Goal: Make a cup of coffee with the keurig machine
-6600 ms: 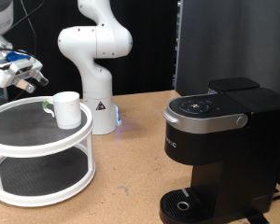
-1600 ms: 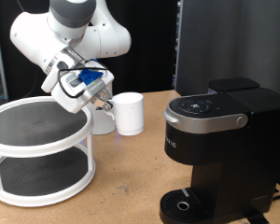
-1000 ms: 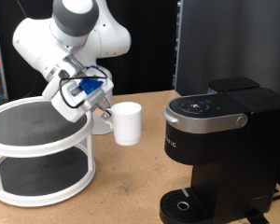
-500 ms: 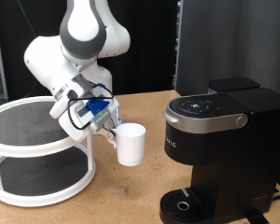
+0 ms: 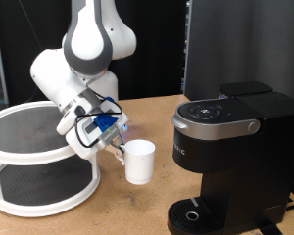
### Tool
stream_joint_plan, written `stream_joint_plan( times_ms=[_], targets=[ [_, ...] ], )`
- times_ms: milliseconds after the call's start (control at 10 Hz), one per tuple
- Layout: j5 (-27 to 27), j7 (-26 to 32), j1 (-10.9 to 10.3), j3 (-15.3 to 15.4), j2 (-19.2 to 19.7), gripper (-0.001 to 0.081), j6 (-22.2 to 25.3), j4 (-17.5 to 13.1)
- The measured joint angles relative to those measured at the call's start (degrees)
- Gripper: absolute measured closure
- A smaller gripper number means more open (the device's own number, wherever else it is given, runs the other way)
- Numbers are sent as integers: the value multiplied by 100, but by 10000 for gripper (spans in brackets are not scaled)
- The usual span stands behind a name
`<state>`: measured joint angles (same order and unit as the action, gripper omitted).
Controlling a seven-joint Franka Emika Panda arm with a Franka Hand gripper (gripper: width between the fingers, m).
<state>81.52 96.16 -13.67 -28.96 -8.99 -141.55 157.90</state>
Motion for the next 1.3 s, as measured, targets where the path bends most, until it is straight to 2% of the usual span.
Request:
stream_joint_plan(
  times_ms=[900,1300],
  targets=[
    [1896,953,-236,592,883,737,-122,-421],
    [2425,1031,-311,846,1185,737,-191,-697]
  ],
)
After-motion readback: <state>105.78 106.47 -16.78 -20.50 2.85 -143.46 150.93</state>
